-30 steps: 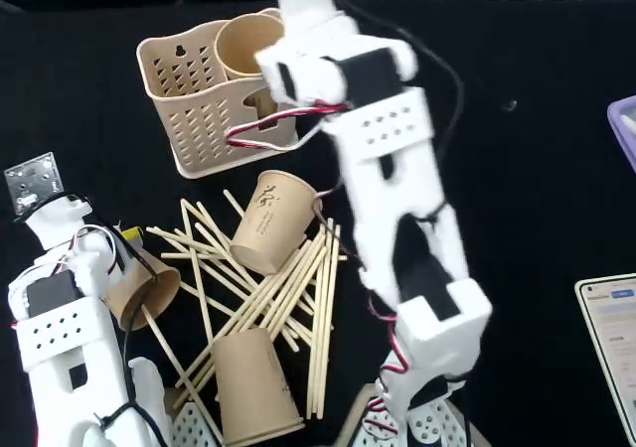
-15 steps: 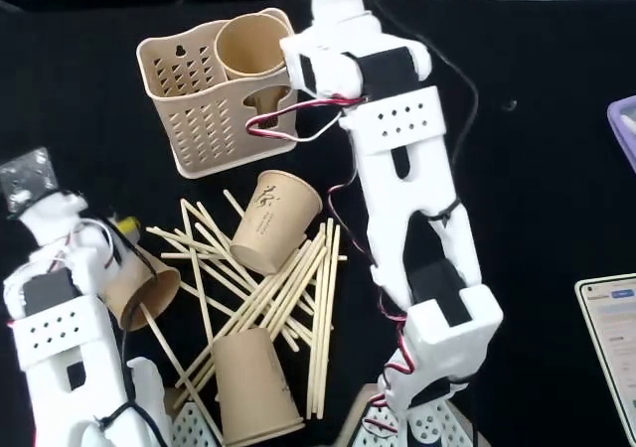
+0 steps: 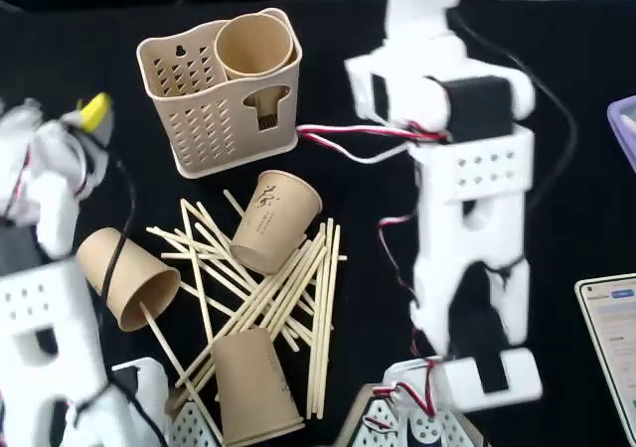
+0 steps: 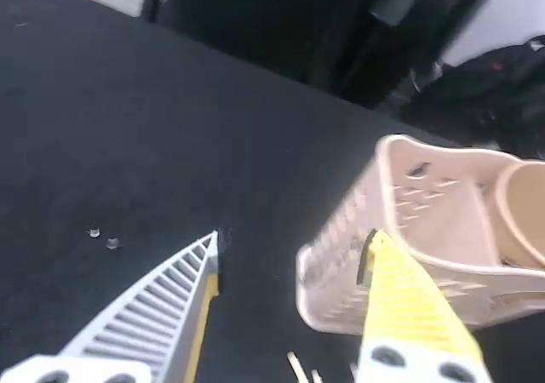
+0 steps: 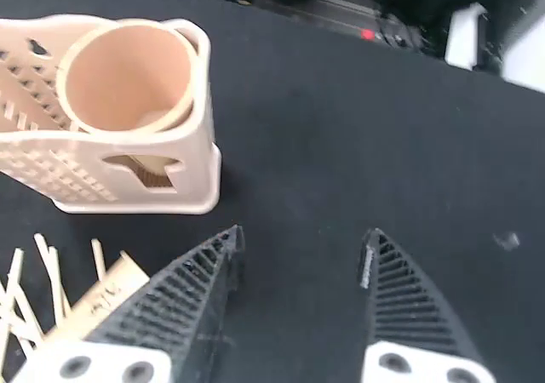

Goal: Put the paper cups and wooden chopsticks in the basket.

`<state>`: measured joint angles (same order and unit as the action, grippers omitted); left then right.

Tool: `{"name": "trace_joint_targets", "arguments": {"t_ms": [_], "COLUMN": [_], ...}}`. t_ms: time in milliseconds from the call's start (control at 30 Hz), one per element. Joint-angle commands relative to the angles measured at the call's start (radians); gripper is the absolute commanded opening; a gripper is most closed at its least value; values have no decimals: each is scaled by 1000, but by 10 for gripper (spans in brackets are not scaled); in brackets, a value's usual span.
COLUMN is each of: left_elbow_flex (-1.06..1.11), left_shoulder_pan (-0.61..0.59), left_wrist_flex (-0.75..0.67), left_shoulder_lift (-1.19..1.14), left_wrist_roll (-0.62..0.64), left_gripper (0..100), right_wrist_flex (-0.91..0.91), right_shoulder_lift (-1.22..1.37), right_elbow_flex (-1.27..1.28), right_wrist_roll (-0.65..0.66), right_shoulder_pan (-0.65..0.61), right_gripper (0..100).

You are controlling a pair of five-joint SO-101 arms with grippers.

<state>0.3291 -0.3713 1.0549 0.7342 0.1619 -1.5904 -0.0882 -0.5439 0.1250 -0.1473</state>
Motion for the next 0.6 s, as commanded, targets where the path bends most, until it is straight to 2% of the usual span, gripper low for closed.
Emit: {"name": "trace_joint_targets", "arguments": {"t_ms": [0, 300, 467, 567], "left_elbow_flex": [-291, -808, -944, -960], "left_shoulder_pan": [73, 142, 133, 140], "left_wrist_flex": [104, 299, 334, 381], "left_shoulder_lift": [-230, -689, -844, -921], "left_wrist_roll": [-8, -12, -14, -11], "left_gripper": [279, 279, 279, 274], "right_wrist_flex": [20, 393, 594, 713], "right_shoulder_lift": [-160, -638, -881, -967], "right_elbow_flex": [171, 909, 1277, 1458], "right_wrist_roll": [15, 15, 3, -63], "right_shoulder_pan": [61, 132, 126, 126], "right_gripper": [230, 230, 227, 226]}}
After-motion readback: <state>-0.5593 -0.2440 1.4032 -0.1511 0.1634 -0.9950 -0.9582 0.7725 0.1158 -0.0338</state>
